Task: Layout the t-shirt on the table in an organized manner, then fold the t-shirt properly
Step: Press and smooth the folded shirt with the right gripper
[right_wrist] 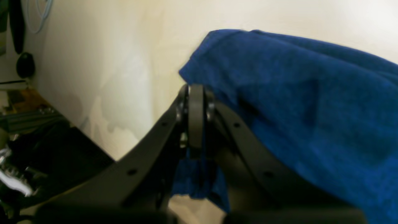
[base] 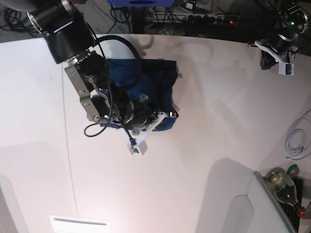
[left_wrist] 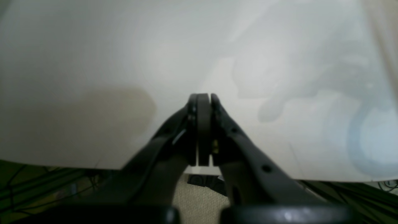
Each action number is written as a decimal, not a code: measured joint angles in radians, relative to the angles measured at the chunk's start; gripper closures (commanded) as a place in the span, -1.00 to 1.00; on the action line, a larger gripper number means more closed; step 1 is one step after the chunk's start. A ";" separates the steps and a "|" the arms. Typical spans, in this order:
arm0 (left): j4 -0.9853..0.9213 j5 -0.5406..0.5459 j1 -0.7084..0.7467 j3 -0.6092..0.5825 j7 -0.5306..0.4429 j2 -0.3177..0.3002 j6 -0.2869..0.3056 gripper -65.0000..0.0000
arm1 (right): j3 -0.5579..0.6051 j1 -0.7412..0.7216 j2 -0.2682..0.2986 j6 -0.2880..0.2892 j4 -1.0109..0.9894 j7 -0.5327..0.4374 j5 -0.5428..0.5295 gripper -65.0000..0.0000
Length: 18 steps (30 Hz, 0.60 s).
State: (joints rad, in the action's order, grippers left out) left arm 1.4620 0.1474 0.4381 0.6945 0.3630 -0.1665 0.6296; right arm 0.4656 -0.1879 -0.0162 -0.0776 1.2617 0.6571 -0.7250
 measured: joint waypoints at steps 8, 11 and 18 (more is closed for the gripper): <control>0.000 0.000 0.000 0.004 0.000 -0.005 0.000 1.00 | 0.172 0.106 0.134 -0.100 0.262 -0.029 -0.005 0.97; -0.001 -0.004 -0.002 0.002 0.000 -0.005 0.000 1.00 | 0.203 0.165 0.161 -0.127 0.235 -0.001 -0.006 0.97; -0.001 -0.007 -0.025 -0.001 -0.001 -0.005 0.000 1.00 | 0.205 0.153 0.143 -0.125 0.190 -0.029 -0.003 0.97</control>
State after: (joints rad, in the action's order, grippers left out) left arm 1.4612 0.1406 0.4133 0.6937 0.3618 -0.1719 0.6296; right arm 0.6708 -0.0349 0.1268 -0.2028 1.4521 0.6277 -0.7284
